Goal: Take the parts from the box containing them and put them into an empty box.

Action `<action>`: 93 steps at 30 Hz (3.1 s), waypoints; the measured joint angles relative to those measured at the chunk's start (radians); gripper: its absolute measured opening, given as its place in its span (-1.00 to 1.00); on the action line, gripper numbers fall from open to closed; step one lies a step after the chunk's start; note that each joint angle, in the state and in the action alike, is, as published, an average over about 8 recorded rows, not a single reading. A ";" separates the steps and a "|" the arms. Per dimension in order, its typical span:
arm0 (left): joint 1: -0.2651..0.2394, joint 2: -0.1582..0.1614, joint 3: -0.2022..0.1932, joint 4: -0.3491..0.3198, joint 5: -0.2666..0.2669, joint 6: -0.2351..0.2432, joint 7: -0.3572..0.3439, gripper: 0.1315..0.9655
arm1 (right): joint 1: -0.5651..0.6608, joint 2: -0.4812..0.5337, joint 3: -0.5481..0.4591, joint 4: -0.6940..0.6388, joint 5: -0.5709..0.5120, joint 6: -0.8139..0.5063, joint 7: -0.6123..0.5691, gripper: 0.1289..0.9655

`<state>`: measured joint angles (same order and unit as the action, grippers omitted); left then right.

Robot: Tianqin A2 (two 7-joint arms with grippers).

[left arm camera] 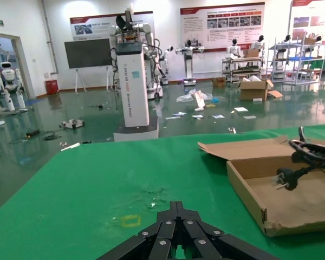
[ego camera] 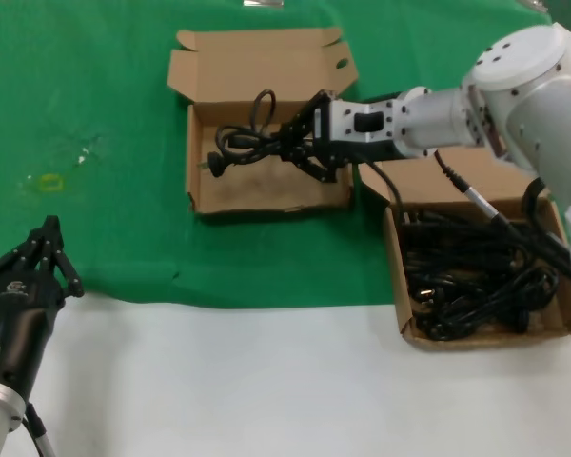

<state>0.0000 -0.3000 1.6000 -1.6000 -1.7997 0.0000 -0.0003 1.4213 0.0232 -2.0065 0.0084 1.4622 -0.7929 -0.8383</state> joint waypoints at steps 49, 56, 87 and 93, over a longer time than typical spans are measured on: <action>0.000 0.000 0.000 0.000 0.000 0.000 0.000 -0.97 | -0.071 -0.023 -0.378 0.035 0.467 0.177 -0.039 -0.53; 0.000 0.000 0.000 0.000 0.000 0.000 0.000 -0.97 | -0.068 -0.023 -0.329 0.023 0.445 0.174 -0.060 -0.28; 0.000 0.000 0.000 0.000 0.000 0.000 0.000 -0.47 | -0.204 0.007 -0.241 0.179 0.429 0.235 0.024 0.88; 0.000 0.000 0.000 0.000 0.000 0.000 0.000 -0.20 | -0.310 0.030 -0.185 0.301 0.421 0.283 0.094 0.96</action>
<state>0.0000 -0.3000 1.6000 -1.6000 -1.7998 0.0000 -0.0003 1.1116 0.0536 -2.1917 0.3094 1.8832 -0.5097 -0.7440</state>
